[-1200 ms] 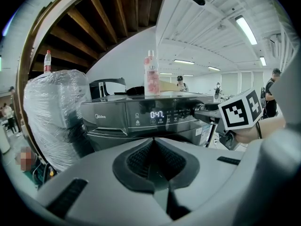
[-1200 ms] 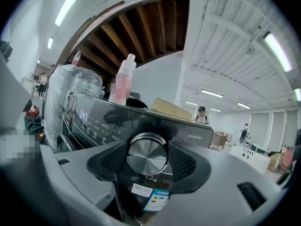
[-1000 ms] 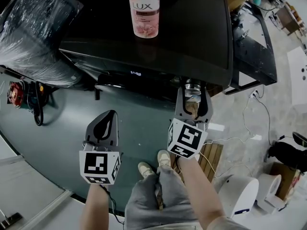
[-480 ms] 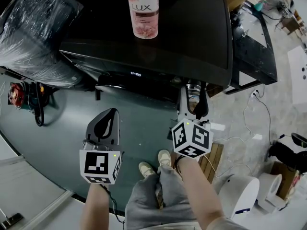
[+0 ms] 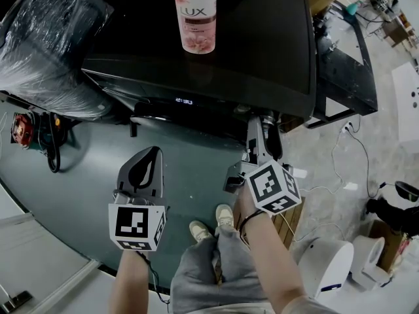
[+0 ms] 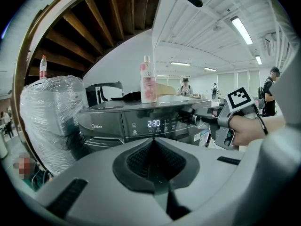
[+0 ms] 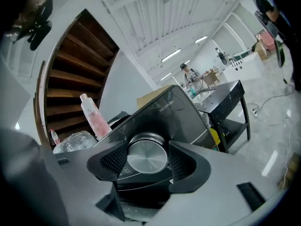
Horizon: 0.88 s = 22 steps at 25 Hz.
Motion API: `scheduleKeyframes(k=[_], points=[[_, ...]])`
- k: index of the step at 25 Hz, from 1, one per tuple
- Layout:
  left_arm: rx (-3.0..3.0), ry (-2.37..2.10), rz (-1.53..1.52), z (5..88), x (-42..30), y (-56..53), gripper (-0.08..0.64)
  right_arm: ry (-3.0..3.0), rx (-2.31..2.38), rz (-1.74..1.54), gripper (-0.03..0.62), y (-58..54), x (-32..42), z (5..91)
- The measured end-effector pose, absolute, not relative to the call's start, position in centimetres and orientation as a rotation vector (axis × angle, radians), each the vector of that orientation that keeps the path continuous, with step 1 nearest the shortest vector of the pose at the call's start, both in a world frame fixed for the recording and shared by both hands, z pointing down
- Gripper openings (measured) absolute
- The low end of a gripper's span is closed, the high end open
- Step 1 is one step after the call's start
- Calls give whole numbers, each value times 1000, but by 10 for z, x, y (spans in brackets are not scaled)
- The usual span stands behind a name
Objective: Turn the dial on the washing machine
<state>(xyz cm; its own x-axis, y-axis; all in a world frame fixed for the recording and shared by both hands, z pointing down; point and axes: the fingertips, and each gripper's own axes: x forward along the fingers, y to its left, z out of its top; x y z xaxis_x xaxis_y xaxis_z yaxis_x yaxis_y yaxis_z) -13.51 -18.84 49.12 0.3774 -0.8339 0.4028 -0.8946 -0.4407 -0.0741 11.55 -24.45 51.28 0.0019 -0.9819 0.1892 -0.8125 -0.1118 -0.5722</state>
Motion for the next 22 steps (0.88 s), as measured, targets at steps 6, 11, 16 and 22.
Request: scheduleKeyframes(k=[6,11,16,22], points=[[2469,-1513,525,488,-128,-188,20,1617,-1698,-1057,298,-243,119,522],[2477,-1518,533,485,-127,-189,20,1613,-1649,-1084,298,-244,120,523],[2471,-1529,531,480,-128,-189,20,1643,-1650,-1089,299,-244,120,523],[2503,-1518,530,463,-128,-183,20,1763,-1694,-1092,316,-235,118,525]])
